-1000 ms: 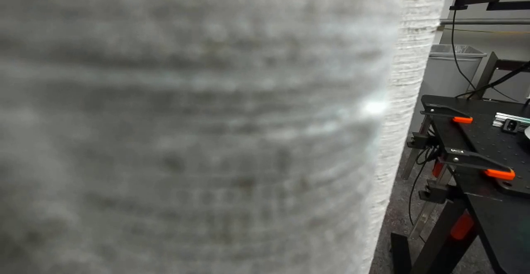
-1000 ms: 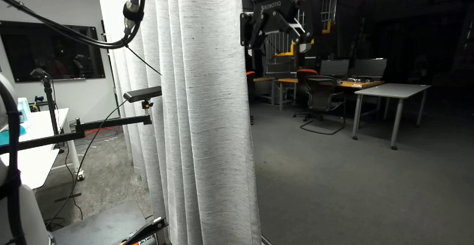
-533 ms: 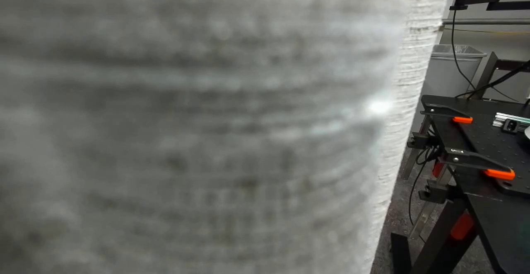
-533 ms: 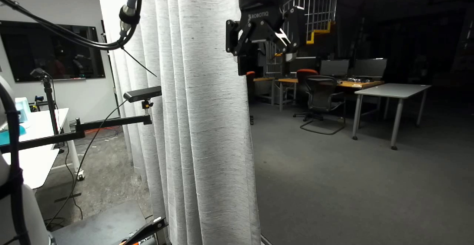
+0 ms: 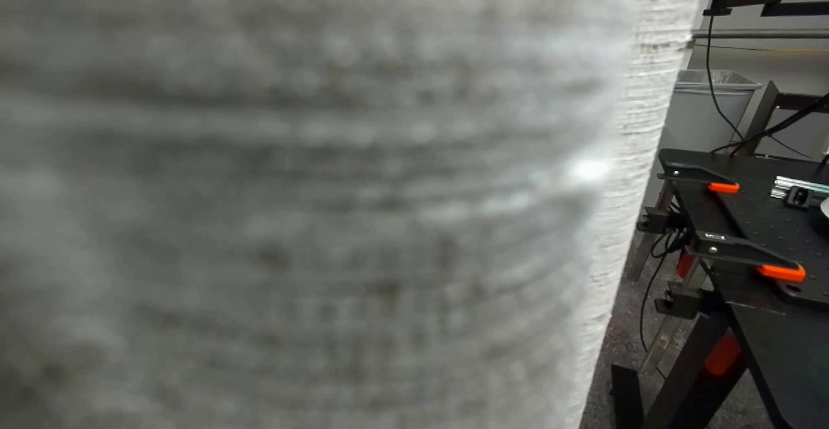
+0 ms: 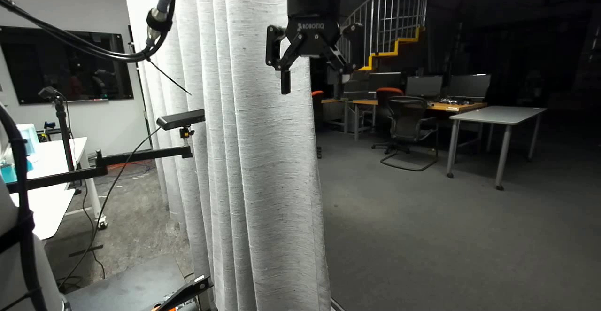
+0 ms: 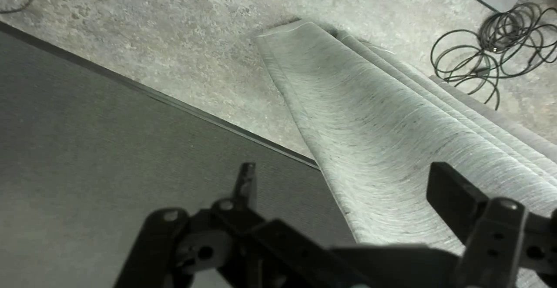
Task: Pull the curtain to the right
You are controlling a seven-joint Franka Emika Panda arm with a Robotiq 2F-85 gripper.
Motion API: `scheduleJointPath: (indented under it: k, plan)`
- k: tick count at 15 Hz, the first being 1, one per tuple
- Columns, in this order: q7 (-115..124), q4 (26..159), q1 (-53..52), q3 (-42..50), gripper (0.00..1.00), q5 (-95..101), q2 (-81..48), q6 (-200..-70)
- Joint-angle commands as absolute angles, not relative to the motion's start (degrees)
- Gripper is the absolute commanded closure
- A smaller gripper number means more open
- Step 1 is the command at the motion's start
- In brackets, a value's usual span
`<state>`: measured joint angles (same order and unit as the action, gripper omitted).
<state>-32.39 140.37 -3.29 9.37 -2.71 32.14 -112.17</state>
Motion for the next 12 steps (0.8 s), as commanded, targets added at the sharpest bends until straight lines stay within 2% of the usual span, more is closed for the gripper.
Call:
scheduleJointPath:
  k: [1, 12]
  plan:
    - [-38.61, 139.05, -6.18, 11.44, 0.0, -7.01, 30.05, -115.25]
    - [-57.02, 138.72, -10.37, 10.55, 0.0, -17.66, 30.11, -121.46]
